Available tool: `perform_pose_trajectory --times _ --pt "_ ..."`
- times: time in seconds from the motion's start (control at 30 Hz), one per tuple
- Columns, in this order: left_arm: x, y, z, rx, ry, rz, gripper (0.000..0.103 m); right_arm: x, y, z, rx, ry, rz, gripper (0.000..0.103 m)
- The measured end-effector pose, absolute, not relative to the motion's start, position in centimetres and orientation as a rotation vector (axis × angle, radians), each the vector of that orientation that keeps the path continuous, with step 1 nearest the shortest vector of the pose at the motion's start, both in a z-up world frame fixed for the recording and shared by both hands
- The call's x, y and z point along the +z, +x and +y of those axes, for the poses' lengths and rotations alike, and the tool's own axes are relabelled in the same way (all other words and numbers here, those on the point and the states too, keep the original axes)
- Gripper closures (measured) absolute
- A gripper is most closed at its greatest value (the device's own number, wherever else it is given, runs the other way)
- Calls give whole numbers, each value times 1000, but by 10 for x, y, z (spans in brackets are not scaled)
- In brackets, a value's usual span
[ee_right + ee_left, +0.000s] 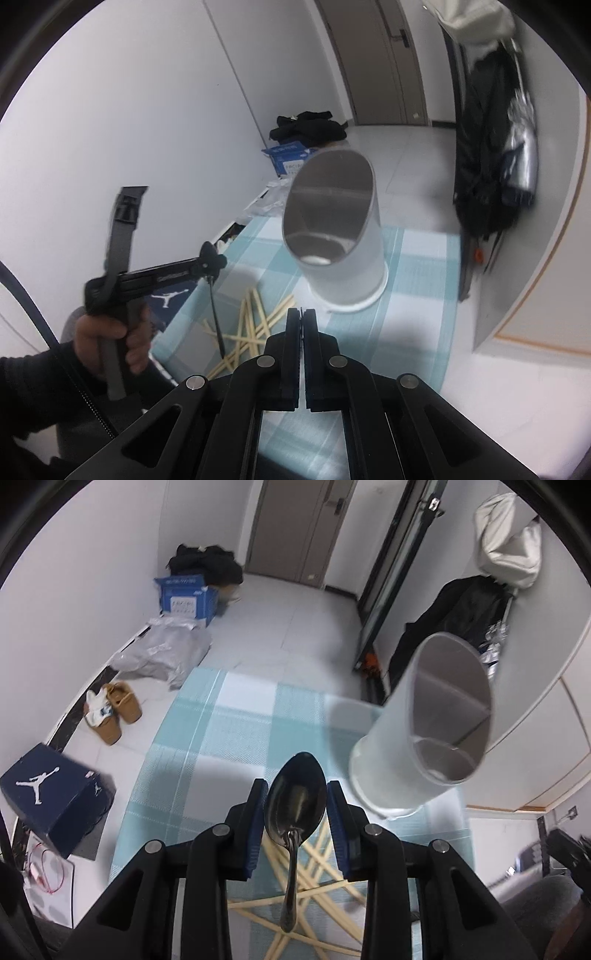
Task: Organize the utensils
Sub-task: 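Lift the spoon with the left tool while the right tool carries the fork to the white holder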
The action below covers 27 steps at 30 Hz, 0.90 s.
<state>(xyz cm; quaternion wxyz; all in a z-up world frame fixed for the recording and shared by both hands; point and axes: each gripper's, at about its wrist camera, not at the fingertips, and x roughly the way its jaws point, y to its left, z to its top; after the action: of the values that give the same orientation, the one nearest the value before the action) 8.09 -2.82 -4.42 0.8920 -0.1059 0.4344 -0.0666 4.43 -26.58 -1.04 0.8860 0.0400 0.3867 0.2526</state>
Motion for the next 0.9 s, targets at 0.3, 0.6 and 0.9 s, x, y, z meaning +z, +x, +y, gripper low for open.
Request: perform_pose_trajectory --times 0.3,0.6,0.9 --pt "-9 75 -27 -247 -215 840 76 13 59 -243 519 -72 784 102" --pt "36 83 -29 -327 -264 780 77 49 66 -232 529 -158 740 102" --pt "99 104 -39 -383 -289 660 77 103 97 -246 497 -224 672 102"
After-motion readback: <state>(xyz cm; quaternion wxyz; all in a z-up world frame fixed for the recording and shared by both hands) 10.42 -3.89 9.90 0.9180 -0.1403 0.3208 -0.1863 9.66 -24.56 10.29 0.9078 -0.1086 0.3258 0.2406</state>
